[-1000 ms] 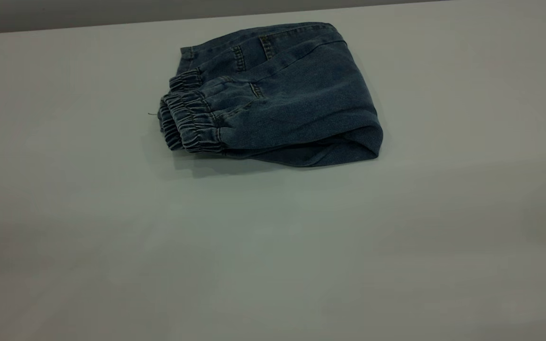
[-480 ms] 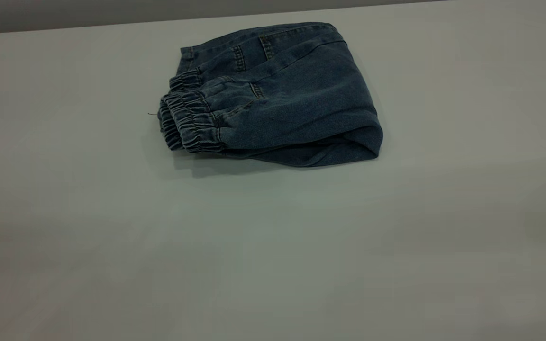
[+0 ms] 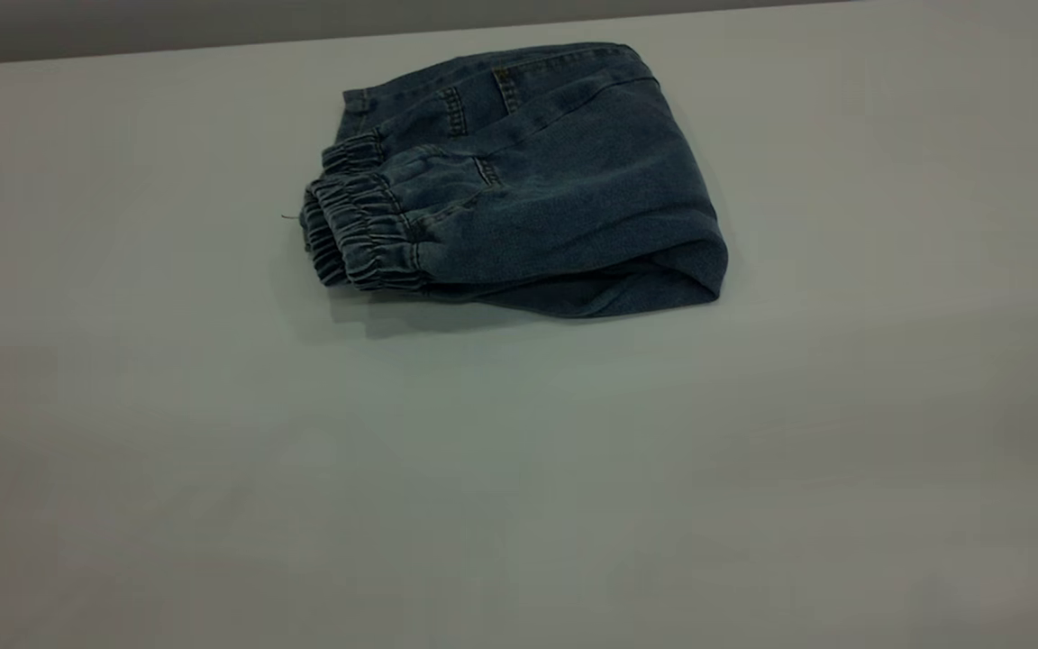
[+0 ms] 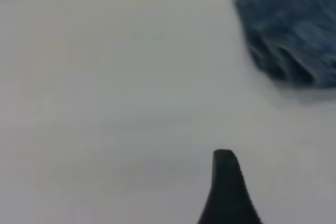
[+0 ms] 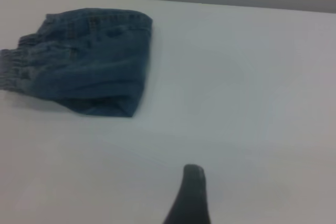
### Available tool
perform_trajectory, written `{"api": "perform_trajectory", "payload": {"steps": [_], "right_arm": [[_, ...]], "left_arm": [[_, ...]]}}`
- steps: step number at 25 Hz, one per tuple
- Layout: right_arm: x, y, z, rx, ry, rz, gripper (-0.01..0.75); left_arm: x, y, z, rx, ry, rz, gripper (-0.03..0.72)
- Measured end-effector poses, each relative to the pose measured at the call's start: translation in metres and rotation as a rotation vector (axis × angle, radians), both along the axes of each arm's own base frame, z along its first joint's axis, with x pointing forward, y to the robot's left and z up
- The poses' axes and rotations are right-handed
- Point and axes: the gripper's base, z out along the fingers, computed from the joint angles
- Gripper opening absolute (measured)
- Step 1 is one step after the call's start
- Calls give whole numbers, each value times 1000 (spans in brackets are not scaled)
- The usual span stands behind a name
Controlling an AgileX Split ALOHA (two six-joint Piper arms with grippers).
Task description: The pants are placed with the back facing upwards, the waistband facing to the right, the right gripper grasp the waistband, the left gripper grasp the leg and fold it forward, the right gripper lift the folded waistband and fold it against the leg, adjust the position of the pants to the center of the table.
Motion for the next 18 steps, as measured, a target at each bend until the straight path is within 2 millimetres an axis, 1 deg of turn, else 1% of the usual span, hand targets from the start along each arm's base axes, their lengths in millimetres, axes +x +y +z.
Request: {"api": "perform_trajectory", "payload": {"steps": [4,18], "right_arm": [[0,0,0,0,0,0,572],[0,0,0,0,0,0,572]], "left_arm": [[-4,0,0,-2,-25,86,444],[-4,0,0,-2,-28,84,444]]}}
